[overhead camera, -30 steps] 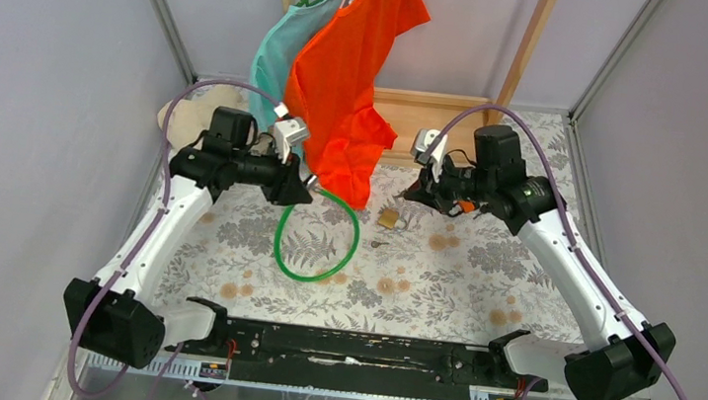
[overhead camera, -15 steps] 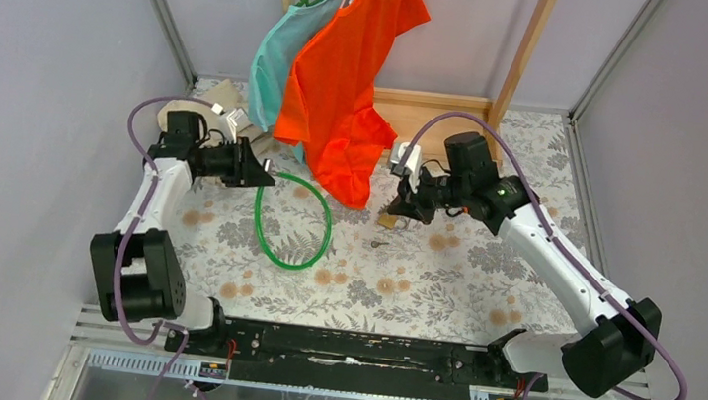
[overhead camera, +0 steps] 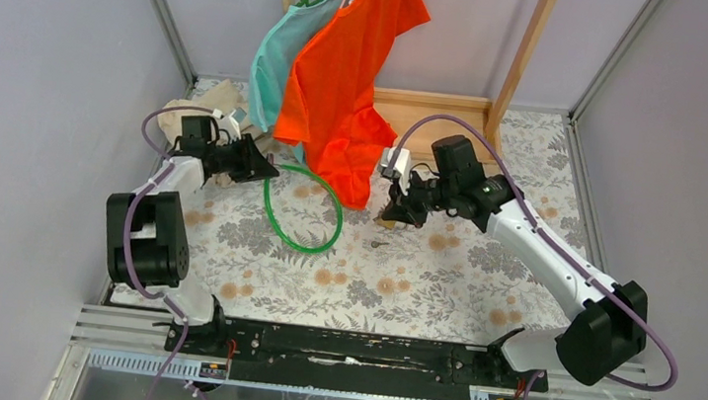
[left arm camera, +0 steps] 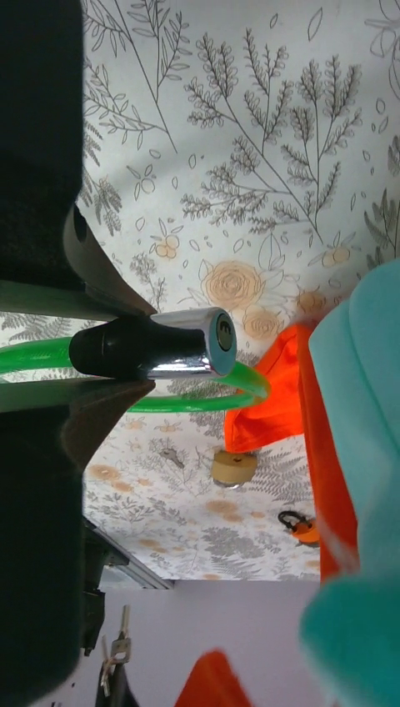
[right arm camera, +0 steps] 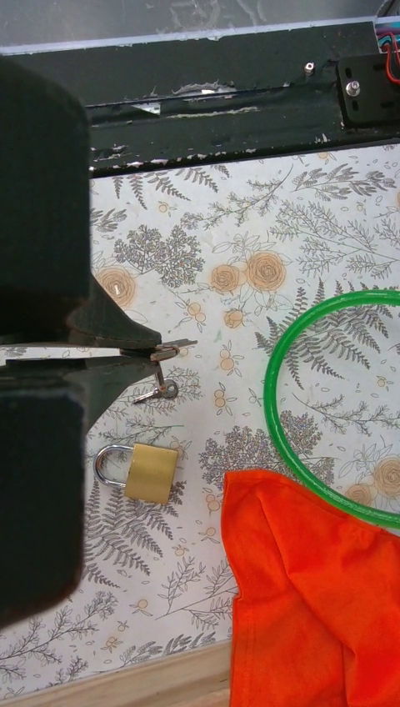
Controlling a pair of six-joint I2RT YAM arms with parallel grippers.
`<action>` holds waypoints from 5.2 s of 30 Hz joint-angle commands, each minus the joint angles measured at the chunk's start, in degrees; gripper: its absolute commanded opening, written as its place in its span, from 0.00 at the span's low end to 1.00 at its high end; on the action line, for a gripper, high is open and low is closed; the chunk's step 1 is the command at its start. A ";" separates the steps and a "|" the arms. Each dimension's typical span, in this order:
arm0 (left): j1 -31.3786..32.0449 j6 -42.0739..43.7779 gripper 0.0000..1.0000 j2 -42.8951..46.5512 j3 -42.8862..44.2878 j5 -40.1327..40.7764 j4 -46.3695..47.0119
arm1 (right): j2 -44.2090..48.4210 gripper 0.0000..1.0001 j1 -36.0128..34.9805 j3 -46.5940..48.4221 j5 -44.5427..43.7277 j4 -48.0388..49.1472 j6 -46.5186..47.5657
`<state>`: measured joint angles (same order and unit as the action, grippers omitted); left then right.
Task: Lock with the key
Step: Place the lock at the center of the board, then place the key at the center of the board, then move the lock to the center of the board.
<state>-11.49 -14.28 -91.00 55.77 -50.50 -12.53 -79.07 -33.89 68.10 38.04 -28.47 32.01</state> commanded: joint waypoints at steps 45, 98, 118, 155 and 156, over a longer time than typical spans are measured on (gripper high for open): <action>-0.52 17.86 1.00 25.60 -4.11 38.31 6.74 | -39.12 0.17 -23.61 20.81 -6.35 1.72 -12.33; 18.37 37.65 1.00 24.68 -13.84 20.71 -1.25 | -3.14 0.99 21.23 -5.88 -27.10 6.84 -6.98; 21.90 38.40 1.00 25.25 -15.28 21.00 -1.27 | -24.52 0.91 28.97 7.77 -26.08 0.72 -3.32; 22.65 38.13 1.00 25.39 -15.13 21.07 -1.27 | -32.19 0.60 28.79 6.78 -25.17 0.28 -3.01; 22.65 38.23 1.00 25.33 -15.19 21.18 -1.26 | -32.16 0.59 28.80 6.60 -25.20 0.40 -3.05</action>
<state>10.59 22.92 -66.39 40.71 -29.58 -14.11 -110.76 -5.06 76.16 11.60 -28.51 28.93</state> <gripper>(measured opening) 0.998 0.607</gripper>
